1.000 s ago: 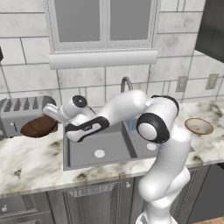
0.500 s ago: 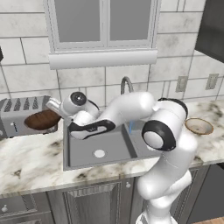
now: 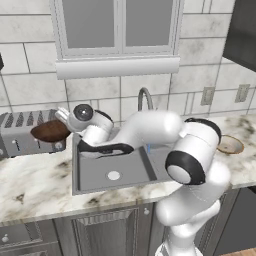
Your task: Rinse each bowl for a few seconds and place them down in the sink or on the counter.
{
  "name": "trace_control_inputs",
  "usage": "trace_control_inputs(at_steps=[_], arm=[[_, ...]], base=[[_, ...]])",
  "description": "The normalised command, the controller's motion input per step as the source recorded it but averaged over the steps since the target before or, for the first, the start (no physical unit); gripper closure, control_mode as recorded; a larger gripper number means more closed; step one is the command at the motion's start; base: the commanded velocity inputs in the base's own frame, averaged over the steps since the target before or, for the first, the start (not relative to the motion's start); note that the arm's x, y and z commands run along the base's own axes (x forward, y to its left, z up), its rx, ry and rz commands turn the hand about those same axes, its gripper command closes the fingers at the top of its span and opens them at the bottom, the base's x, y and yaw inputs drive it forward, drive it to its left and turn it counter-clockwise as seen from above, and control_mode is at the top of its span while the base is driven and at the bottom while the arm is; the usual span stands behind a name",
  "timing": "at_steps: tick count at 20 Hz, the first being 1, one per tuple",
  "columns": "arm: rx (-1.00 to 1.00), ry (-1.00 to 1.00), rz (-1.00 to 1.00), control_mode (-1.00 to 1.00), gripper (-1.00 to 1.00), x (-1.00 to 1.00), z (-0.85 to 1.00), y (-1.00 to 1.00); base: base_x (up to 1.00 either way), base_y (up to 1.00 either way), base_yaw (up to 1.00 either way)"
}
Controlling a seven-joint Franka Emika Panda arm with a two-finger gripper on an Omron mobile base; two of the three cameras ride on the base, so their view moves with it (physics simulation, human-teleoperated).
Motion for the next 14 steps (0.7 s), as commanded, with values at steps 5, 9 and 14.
trace_control_inputs(at_steps=[5, 9, 14], arm=[[0.00, -0.01, -0.17, -1.00, 1.00, -0.11, 0.25, -0.11], [0.00, -0.02, -0.18, -1.00, 1.00, -0.10, 0.21, -0.09], [0.00, -0.03, -0.18, -1.00, 1.00, -0.11, 0.15, -0.07]], base=[[0.00, 0.00, 0.00], [0.00, 0.00, 0.00], [0.00, 0.00, 0.00]])
